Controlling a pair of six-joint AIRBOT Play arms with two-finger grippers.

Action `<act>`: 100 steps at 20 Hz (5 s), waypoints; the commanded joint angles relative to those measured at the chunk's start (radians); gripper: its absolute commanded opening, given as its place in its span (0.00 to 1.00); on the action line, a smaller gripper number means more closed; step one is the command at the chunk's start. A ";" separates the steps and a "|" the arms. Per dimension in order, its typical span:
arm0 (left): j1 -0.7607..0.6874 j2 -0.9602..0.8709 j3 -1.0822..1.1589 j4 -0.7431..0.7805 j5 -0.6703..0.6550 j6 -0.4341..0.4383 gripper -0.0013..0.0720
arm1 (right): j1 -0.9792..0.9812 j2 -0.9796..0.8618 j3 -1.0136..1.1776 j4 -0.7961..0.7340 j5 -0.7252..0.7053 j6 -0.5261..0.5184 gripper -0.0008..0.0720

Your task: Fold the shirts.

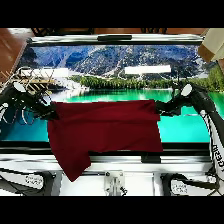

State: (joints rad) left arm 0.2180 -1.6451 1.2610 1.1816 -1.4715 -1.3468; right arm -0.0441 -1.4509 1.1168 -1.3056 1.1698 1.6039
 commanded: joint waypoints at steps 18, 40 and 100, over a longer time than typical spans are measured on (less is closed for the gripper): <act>0.001 -0.125 0.262 0.094 0.159 -0.039 0.84 | -0.002 -0.186 0.150 0.055 -0.167 -0.078 0.70; -0.013 -0.204 0.470 -0.077 0.510 -0.125 0.06 | -0.048 -0.241 0.253 0.227 -0.522 0.013 0.09; -0.012 0.184 0.040 -0.249 0.361 0.198 0.06 | -0.137 0.094 -0.003 0.216 -0.207 -0.134 0.09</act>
State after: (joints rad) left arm 0.2203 -1.3716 1.1084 0.9314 -1.1149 -1.1286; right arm -0.2108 -1.3300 0.9981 -1.0168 1.0454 1.4311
